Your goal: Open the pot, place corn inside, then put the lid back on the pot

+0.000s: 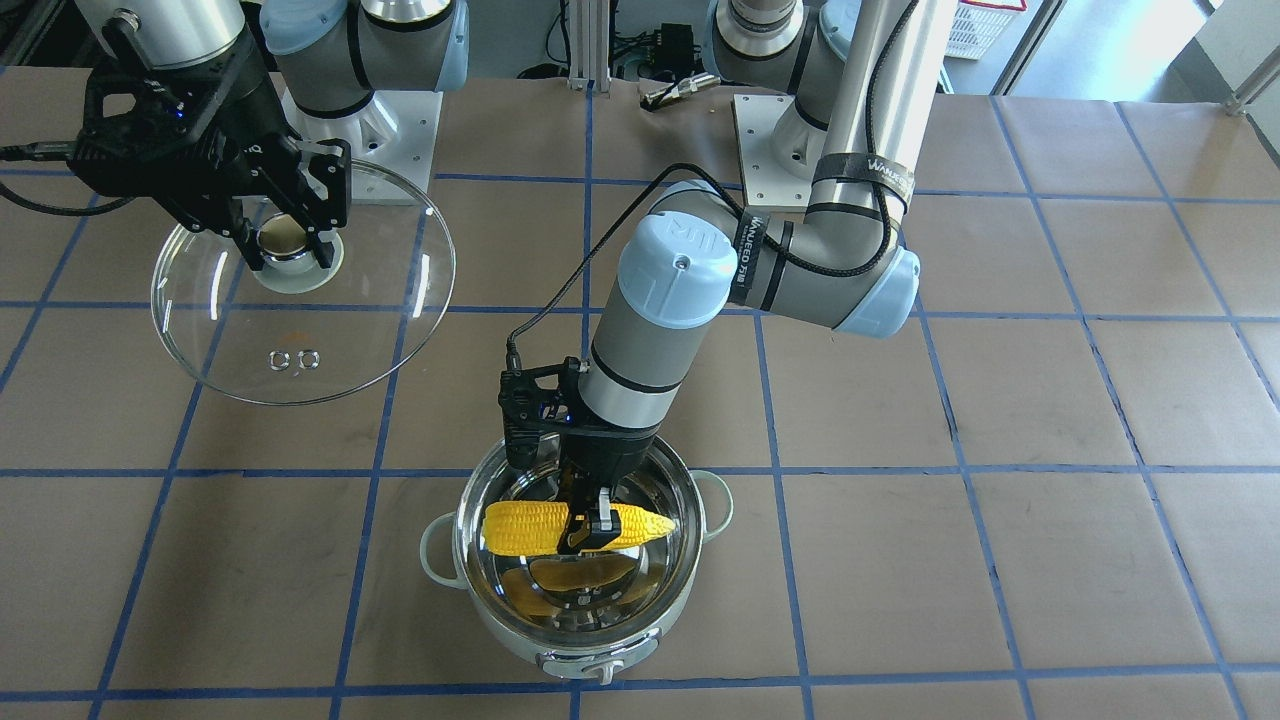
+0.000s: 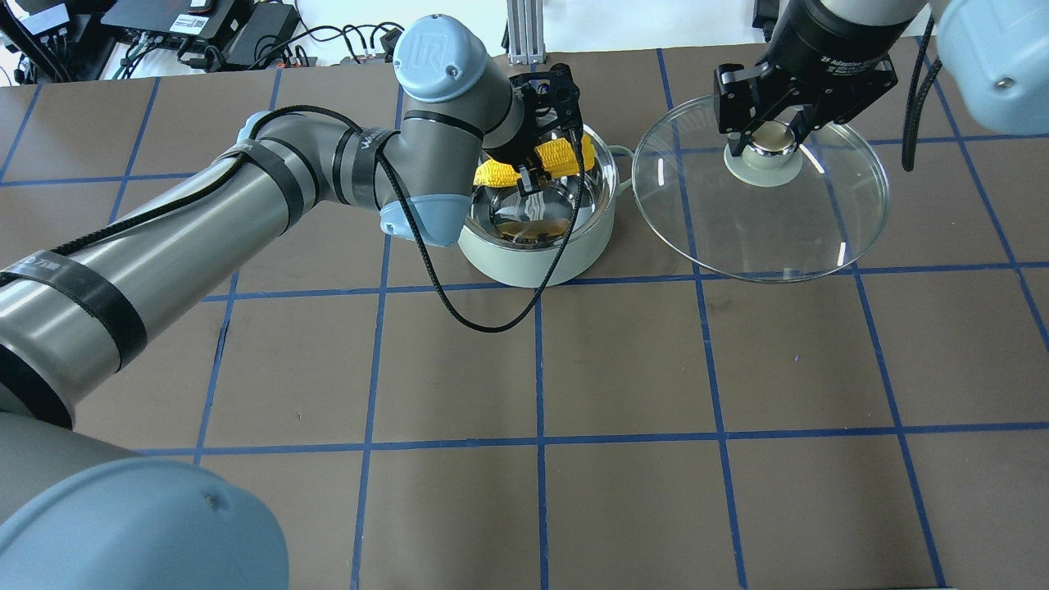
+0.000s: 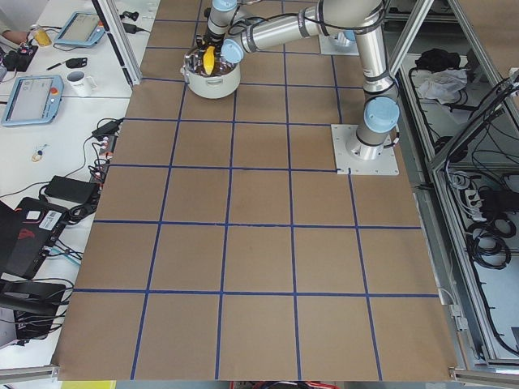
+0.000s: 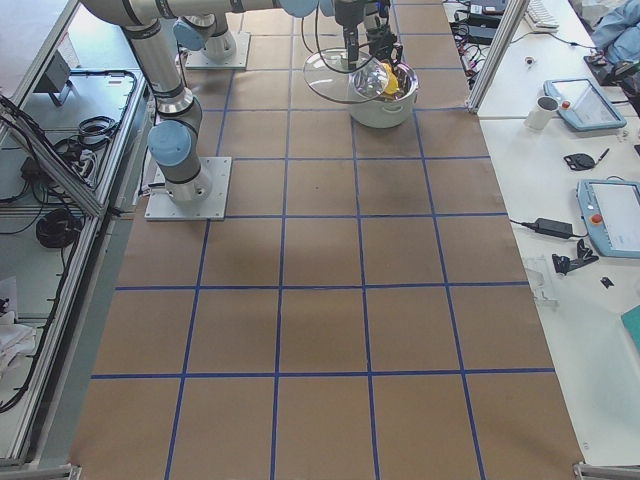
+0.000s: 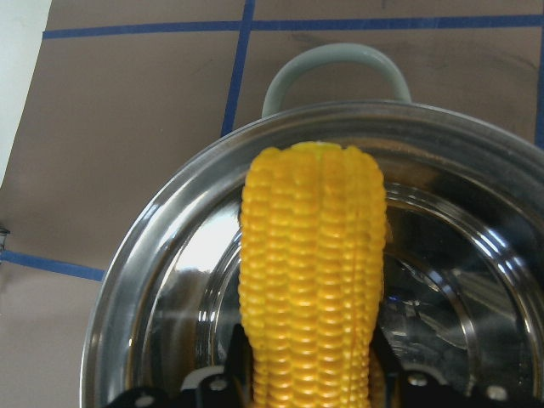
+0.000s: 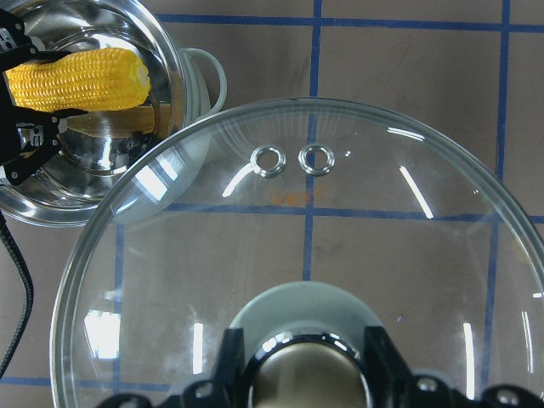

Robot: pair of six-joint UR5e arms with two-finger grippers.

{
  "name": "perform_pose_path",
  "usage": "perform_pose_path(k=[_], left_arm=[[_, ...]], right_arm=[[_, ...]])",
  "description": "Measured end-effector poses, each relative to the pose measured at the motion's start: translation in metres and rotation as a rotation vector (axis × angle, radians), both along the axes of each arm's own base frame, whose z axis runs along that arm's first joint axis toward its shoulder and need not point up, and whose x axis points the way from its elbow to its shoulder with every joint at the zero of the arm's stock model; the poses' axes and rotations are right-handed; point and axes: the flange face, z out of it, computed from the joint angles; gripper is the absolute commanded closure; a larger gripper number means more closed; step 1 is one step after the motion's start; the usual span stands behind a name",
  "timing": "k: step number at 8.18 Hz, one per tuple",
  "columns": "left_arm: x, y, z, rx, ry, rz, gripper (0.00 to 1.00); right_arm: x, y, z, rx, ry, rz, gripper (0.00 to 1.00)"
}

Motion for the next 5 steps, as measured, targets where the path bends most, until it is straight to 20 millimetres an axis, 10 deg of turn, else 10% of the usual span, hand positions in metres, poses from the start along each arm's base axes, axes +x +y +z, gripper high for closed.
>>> perform_pose_path(k=[5], left_arm=[[0.006,0.004,0.03,0.004,0.042,0.11,0.12]], right_arm=[[-0.001,0.0,0.0,-0.001,0.01,0.011,0.66]])
